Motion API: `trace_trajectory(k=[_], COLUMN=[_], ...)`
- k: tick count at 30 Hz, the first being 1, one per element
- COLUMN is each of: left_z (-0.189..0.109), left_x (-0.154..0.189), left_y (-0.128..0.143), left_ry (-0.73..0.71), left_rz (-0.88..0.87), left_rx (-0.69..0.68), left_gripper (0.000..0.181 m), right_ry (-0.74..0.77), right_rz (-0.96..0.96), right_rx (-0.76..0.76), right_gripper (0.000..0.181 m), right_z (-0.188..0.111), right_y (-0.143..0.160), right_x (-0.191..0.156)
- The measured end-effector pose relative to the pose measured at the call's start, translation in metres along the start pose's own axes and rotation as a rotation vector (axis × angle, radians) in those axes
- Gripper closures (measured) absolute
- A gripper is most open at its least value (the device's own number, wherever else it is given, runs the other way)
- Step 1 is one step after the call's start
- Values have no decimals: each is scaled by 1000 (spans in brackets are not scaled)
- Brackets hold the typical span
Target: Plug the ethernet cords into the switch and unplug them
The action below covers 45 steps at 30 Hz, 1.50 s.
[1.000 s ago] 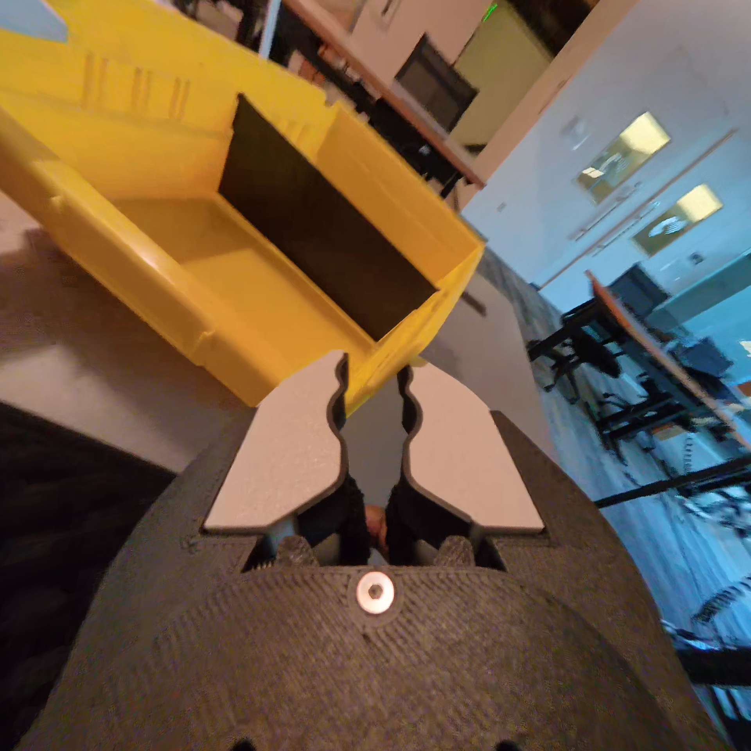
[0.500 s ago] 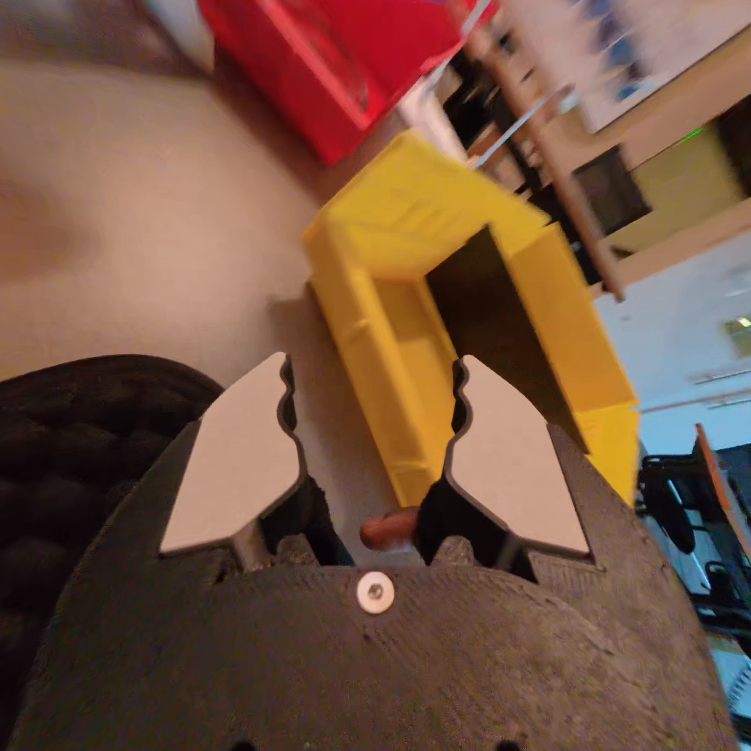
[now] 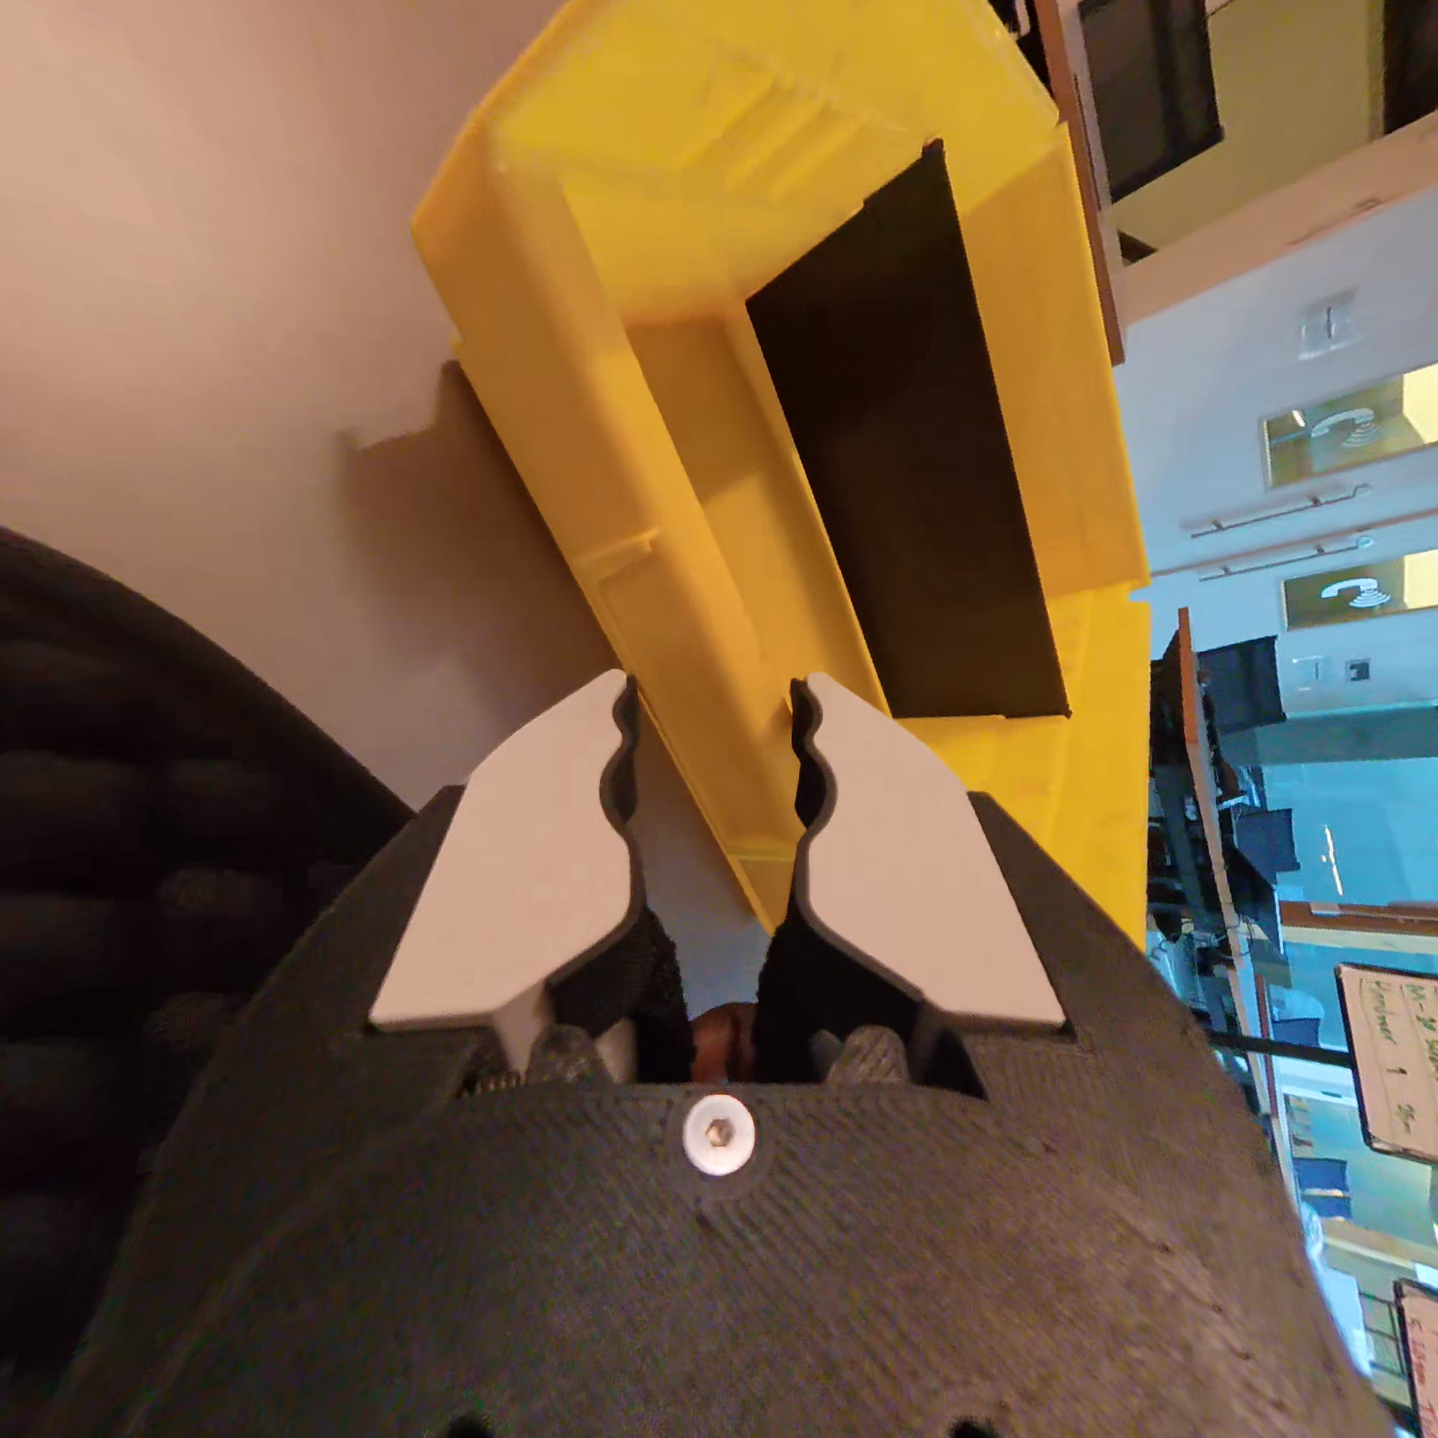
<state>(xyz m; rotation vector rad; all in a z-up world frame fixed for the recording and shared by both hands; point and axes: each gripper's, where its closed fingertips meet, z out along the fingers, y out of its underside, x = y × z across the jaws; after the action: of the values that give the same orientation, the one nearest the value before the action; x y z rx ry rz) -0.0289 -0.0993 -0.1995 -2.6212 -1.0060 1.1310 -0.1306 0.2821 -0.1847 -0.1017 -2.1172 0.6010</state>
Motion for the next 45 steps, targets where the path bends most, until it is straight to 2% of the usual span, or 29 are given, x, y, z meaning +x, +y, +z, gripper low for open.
trace_trajectory(k=[10,13,16,18,21,23,25,26,27,29,31,33,35,39,42,45], left_z=[-57,-71,-79,-83,-102,-128,-151,-158,-159,-149,-132,-108,-84,-47,-26,-12], left_x=[6,8,8,6,-5,-22,-55,-72,-83,-95,-102,-105,-111,-107,-101,-91], left_y=[103,119,146,154,148,123,106,106,109,112,106,105,112,135,144,163], left_ry=[13,11,13,7,-7,-35,-154,-216,-241,-237,-177,-104,-97,-31,10,27], left_rz=[63,40,64,18,-246,-467,-677,-779,-853,-895,-891,-883,-855,-819,-839,-870], left_rx=[-16,26,-50,-25,71,257,416,441,404,290,222,113,-14,-282,-353,-431], left_gripper=[146,147,146,144,122,118,118,119,119,119,119,119,121,123,124,133], right_ry=[-30,-48,-61,-69,-145,-157,-117,-90,-70,-85,-116,-133,-137,-115,-102,-94], right_rz=[22,28,37,47,150,224,292,343,398,485,518,501,474,435,424,400], right_rx=[-112,-144,-147,-118,24,193,406,524,631,768,809,812,805,804,796,778], right_gripper=[143,143,142,142,126,118,111,110,109,106,104,102,102,104,107,111], right_z=[-22,-32,-38,-39,-48,-62,-81,-93,-103,-118,-122,-121,-119,-119,-119,-115], right_y=[41,54,61,60,43,19,-11,-26,-40,-57,-67,-74,-80,-87,-87,-83], right_x=[9,10,11,10,5,12,27,36,44,50,48,43,37,33,34,32])
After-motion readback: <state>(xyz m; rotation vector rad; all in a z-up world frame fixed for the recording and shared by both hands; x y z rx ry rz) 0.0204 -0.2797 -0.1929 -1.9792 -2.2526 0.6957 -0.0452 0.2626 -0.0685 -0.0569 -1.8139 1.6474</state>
